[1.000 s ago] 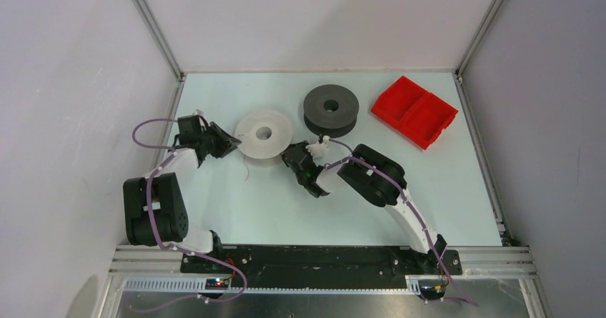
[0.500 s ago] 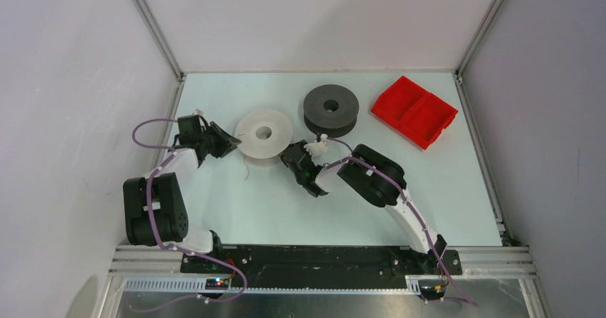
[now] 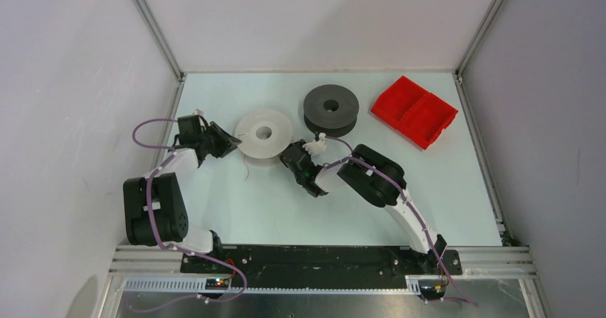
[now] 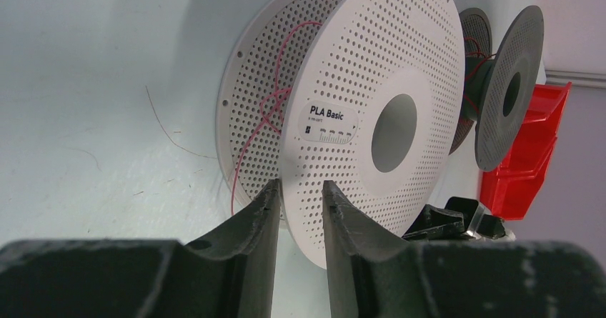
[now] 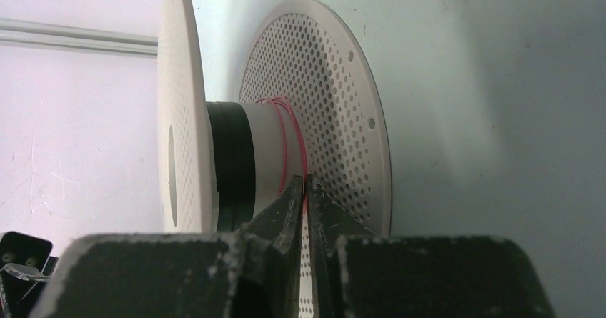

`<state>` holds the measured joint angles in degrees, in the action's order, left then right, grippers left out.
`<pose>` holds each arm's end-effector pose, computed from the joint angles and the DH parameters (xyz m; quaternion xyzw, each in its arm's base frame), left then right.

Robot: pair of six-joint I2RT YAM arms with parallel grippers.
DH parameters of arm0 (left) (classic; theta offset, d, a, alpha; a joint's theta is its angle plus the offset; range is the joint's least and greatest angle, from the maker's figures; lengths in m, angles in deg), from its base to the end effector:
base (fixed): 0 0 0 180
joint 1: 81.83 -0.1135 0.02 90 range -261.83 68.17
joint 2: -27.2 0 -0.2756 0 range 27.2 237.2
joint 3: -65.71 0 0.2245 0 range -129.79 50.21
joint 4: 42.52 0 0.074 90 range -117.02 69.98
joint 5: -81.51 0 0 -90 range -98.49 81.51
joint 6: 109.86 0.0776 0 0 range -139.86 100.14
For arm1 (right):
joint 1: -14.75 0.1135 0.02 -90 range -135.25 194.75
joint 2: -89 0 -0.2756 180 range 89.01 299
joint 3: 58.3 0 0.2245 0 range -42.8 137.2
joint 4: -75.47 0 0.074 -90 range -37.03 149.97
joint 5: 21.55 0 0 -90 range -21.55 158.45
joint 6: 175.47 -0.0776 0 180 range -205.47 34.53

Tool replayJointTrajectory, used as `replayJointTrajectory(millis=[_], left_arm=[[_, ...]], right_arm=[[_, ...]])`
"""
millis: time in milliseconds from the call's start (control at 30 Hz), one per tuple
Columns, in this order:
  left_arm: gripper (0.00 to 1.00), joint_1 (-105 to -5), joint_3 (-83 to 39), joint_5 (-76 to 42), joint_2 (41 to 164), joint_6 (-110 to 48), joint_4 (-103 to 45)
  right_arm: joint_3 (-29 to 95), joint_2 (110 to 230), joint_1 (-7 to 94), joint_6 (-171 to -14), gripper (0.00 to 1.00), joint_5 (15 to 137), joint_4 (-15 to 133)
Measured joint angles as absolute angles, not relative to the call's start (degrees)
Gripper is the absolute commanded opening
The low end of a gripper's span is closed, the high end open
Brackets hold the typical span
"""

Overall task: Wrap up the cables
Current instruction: Adjust the cable on the cable reel.

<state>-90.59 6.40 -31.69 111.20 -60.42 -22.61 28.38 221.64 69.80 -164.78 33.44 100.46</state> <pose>0.2998 0.0153 0.1918 -0.3065 0.8537 -0.2820 0.3127 0.3179 0.3771 0.1056 0.3318 0.7325 0.4020 0.4380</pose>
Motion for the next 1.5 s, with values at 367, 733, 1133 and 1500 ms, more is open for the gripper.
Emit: replayJointTrajectory(millis=[367, 733, 1133, 1500], left_arm=[[0.32, -90.59, 6.40, -31.74, 111.20, -60.42, -22.61], [0.32, -90.59, 6.40, -31.72, 111.20, -60.42, -22.61], [0.32, -90.59, 6.40, -31.74, 111.20, -60.44, -22.64], [0.32, -90.59, 6.40, -31.78, 111.20, -60.44, -22.64]], right_arm=[[27.70, 221.10, 69.82, -162.92, 0.10, 33.60, 100.74], [27.72, 221.10, 69.82, -162.77, 0.06, 34.97, 100.72], [27.94, 221.10, 69.77, -162.85, 0.11, 35.56, 100.42], [28.05, 221.10, 69.77, -162.77, 0.14, 35.56, 100.46]])
